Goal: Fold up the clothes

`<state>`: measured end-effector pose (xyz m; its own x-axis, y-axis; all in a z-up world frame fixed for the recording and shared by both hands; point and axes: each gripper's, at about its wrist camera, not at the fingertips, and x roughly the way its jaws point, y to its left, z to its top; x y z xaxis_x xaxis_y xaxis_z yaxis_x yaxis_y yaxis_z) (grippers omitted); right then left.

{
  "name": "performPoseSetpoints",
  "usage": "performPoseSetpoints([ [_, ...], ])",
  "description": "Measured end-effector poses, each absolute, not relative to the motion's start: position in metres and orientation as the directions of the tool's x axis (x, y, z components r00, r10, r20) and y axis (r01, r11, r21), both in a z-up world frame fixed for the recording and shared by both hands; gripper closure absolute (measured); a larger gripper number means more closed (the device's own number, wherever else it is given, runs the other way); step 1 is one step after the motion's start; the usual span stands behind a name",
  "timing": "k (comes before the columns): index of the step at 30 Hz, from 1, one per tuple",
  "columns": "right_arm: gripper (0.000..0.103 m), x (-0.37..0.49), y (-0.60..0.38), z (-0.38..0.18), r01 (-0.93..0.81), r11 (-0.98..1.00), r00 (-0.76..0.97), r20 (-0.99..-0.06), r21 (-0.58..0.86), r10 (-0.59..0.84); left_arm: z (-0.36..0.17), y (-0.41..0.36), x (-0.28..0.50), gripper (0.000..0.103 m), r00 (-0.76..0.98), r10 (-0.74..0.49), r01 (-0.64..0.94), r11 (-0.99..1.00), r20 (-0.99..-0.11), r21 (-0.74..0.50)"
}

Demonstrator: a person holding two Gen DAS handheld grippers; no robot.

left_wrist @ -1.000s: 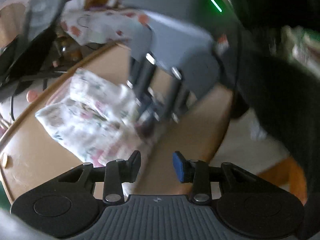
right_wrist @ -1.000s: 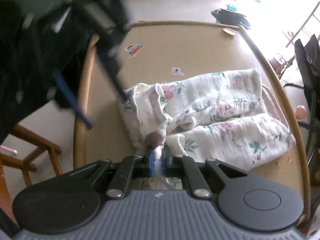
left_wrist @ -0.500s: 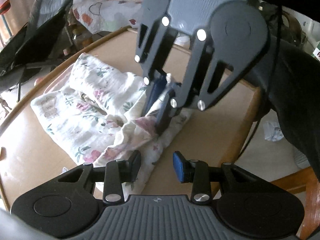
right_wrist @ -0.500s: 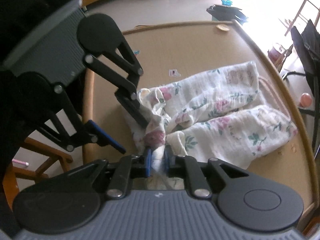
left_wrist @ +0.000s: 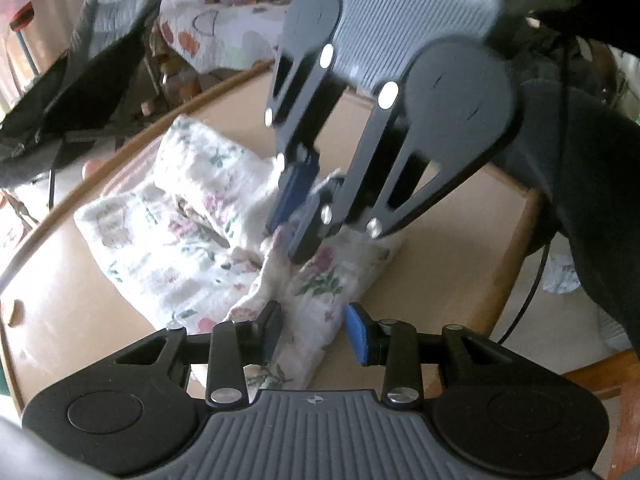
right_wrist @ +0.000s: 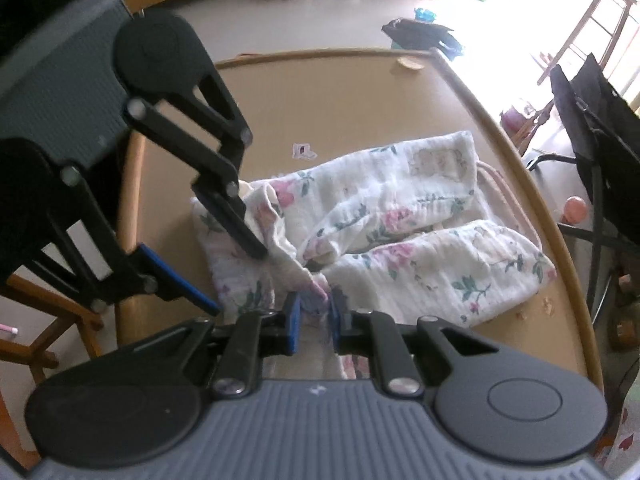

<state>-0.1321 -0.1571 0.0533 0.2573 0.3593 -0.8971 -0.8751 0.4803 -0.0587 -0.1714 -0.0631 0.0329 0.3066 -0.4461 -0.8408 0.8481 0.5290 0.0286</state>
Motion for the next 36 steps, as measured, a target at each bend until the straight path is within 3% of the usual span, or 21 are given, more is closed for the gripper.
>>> performPoseSetpoints([
  [3,0.086,-0.142,-0.165,0.073,-0.865,0.490,0.324,-0.863,-0.105,0.387,0.029,-0.063,-0.168,0.065,0.288,-0.447,0.844,0.537,-0.847,0.003],
  [8,0.073,-0.182,-0.173,0.095,-0.896,0.386,0.385,-0.817,-0.220,0.429,0.027,-0.058,-0.161,0.065,0.267,-0.461,0.840,0.542,-0.846,-0.030],
  [14,0.073,-0.223,-0.163,0.077,-0.936,0.244,0.335,-0.850,-0.253,0.407,0.026,-0.055,-0.155,0.065,0.245,-0.473,0.835,0.546,-0.846,-0.064],
  [26,0.074,-0.220,-0.146,0.039,-0.907,0.259,0.413,-0.826,-0.333,0.385,0.026,-0.046,-0.142,0.065,0.220,-0.507,0.806,0.576,-0.833,-0.137],
  [36,0.076,-0.206,-0.149,0.032,-0.908,0.287,0.403,-0.824,-0.305,0.399,0.036,-0.034,-0.151,0.064,0.285,-0.518,0.826,0.560,-0.807,-0.068],
])
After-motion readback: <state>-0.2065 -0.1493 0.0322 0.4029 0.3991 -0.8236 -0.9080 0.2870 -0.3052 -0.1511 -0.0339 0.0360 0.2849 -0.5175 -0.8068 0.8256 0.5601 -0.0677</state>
